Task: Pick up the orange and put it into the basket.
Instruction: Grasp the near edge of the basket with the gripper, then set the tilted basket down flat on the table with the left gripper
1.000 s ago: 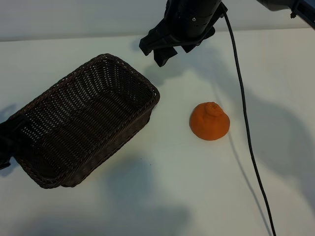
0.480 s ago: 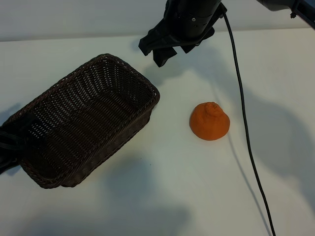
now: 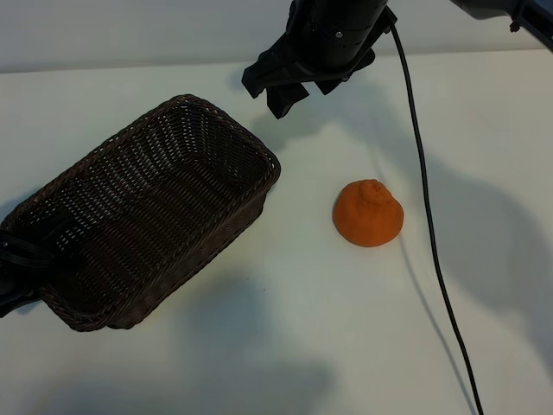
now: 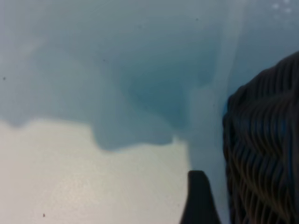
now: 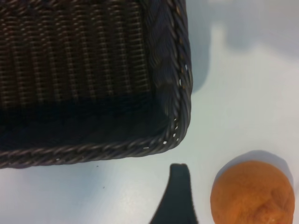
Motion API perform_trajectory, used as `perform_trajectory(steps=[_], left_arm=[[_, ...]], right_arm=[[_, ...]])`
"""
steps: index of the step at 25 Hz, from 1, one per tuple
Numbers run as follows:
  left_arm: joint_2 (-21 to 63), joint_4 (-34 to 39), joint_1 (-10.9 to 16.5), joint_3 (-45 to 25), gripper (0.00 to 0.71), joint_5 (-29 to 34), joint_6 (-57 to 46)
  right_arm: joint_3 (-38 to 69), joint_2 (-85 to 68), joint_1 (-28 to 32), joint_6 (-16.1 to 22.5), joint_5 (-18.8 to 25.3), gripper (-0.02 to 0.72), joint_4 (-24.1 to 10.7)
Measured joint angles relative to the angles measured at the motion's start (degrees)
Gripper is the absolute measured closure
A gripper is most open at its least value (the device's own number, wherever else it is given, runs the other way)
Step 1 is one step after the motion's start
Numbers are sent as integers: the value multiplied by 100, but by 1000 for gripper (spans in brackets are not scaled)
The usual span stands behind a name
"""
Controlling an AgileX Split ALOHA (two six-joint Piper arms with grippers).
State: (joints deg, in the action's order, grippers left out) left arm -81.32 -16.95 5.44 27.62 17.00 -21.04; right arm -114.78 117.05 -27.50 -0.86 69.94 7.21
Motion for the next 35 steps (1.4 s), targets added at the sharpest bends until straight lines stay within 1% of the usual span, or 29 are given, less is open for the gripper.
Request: perform_trajectory(steps=[4, 6, 9, 11, 17, 20, 24, 28, 31, 35], left_arm=[[-73, 0, 0, 0, 290, -28, 61], [-131, 0, 0, 0, 357, -40, 78], [-180, -85, 0, 0, 495, -81, 94], [-180, -133, 0, 0, 553, -151, 100], [-191, -144, 0, 0, 554, -197, 280], [-191, -275, 0, 0, 554, -208, 515], [-124, -741, 0, 7, 554, -120, 1213], [79, -1150, 52, 74, 554, 248, 2036], [143, -1369, 227, 148, 554, 571, 2517], [148, -1746, 640, 190, 554, 922, 3285]], right_arm=[[0, 0, 0, 0, 0, 110, 0], [0, 0, 0, 0, 0, 110, 2], [0, 0, 0, 0, 0, 110, 7], [0, 0, 0, 0, 0, 110, 7], [0, 0, 0, 0, 0, 110, 7], [0, 0, 0, 0, 0, 110, 7], [0, 0, 0, 0, 0, 110, 7], [0, 0, 0, 0, 0, 110, 7], [0, 0, 0, 0, 0, 110, 7], [0, 0, 0, 0, 0, 110, 7]])
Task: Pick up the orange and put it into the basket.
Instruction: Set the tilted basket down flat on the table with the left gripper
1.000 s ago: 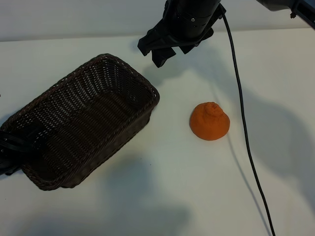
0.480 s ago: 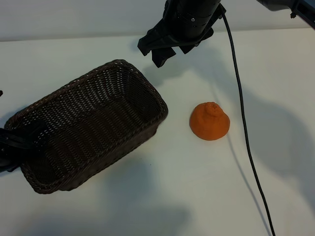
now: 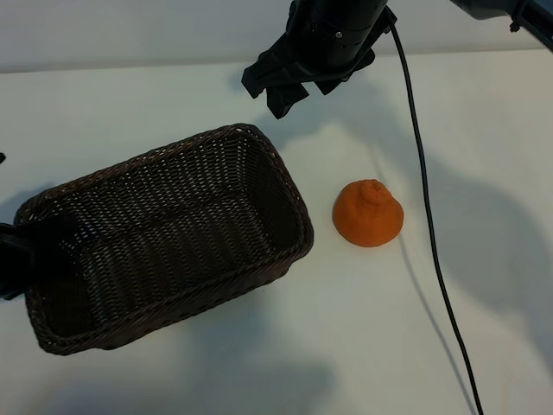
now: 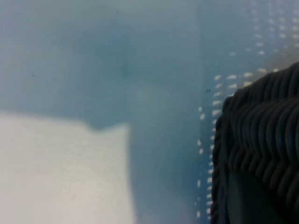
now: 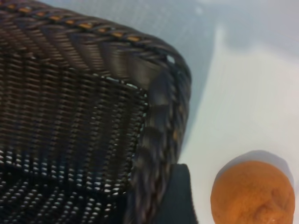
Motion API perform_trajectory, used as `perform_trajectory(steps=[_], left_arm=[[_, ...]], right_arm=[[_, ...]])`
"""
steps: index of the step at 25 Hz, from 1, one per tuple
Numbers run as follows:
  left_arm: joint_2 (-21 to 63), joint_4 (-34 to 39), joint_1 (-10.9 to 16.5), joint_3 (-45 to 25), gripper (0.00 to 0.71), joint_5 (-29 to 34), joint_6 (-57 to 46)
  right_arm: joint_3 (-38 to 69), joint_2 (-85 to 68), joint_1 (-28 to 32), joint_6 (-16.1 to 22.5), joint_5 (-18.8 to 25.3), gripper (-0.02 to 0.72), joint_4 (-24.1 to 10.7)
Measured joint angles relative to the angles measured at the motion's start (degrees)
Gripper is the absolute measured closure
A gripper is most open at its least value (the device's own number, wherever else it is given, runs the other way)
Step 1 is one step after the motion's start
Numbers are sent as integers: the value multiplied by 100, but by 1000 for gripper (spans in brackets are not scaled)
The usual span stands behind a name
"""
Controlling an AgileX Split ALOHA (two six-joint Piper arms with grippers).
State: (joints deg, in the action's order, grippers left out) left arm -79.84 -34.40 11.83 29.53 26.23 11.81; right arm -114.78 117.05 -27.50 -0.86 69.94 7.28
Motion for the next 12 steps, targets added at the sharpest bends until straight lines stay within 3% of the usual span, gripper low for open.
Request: perform_trajectory(steps=[7, 12], left_arm=[[6, -652, 704, 58, 555, 549, 1426], [6, -514, 757, 492, 555, 950, 1617]], right_arm=[[0, 0, 0, 0, 0, 110, 0], [0, 0, 0, 0, 0, 110, 0]])
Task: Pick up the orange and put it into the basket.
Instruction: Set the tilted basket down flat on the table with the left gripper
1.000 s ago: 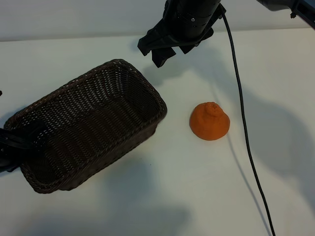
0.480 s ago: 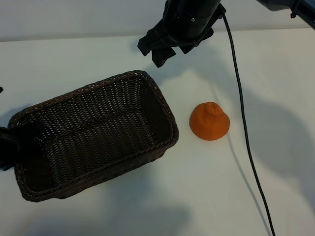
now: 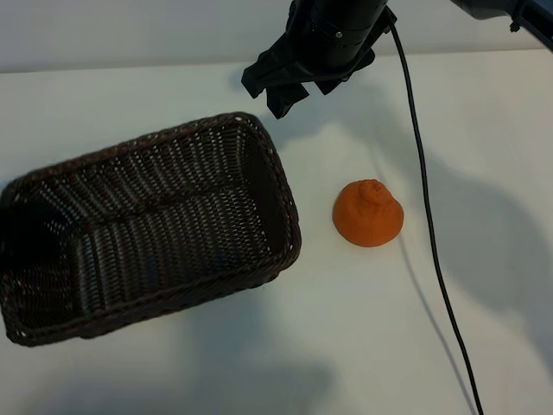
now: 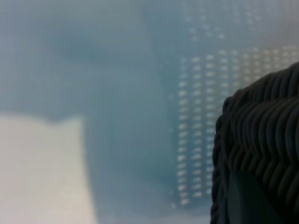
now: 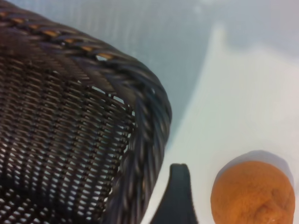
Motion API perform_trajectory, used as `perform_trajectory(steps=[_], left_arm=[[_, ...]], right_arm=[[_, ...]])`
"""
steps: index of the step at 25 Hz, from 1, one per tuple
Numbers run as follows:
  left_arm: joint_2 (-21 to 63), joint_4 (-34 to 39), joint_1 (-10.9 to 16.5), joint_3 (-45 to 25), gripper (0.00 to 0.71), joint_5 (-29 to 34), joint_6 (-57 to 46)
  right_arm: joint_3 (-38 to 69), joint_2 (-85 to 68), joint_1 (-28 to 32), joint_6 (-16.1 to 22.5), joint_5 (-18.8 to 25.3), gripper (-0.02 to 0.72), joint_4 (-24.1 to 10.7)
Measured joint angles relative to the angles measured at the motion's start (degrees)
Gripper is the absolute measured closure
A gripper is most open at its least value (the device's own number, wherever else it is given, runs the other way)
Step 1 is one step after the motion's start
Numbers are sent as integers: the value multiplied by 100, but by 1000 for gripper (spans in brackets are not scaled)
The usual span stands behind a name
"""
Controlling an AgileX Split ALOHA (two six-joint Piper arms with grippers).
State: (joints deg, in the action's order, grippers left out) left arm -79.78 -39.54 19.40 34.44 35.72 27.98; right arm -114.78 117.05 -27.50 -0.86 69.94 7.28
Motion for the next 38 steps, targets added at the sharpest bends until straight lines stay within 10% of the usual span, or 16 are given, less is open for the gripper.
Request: perform_trajectory(steps=[8, 38], left_arm=[[-109, 1190, 0, 1072, 555, 701, -635], [-2340, 1278, -1274, 3031, 555, 184, -959]], right_arm=[[0, 0, 0, 0, 0, 110, 0], [0, 0, 0, 0, 0, 110, 14]])
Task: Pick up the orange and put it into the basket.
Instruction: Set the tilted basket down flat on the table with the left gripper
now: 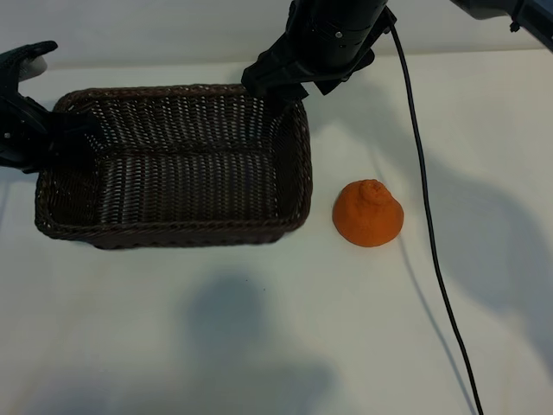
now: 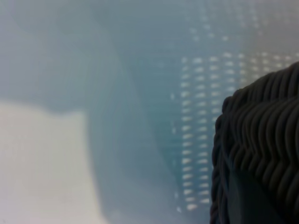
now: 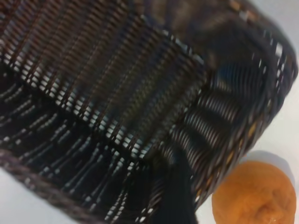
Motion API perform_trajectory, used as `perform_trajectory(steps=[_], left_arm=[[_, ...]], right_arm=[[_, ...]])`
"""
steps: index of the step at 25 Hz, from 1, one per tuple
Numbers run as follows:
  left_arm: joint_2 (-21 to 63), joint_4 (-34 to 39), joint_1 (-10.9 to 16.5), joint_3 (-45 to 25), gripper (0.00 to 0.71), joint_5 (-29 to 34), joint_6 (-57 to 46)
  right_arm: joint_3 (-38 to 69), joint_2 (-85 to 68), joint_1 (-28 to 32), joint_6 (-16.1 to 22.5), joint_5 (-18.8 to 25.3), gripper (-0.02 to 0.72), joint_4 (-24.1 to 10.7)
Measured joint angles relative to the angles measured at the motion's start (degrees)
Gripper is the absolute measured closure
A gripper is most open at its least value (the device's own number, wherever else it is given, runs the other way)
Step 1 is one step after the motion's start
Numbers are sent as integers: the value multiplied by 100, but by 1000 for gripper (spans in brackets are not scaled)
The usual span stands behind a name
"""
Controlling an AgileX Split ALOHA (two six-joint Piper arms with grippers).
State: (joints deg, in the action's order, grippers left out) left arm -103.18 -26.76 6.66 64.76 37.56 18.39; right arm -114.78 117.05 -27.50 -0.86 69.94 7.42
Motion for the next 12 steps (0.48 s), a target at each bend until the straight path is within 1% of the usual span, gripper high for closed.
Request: perform_trajectory(steps=[4, 10, 12], left_arm=[[-194, -131, -94, 20, 555, -135, -7], [-443, -270, -493, 20, 555, -540, -7], [-539, -344, -576, 20, 555, -624, -12]], right_arm=[[0, 0, 0, 0, 0, 110, 0], [0, 0, 0, 0, 0, 110, -5], [0, 0, 0, 0, 0, 110, -5]])
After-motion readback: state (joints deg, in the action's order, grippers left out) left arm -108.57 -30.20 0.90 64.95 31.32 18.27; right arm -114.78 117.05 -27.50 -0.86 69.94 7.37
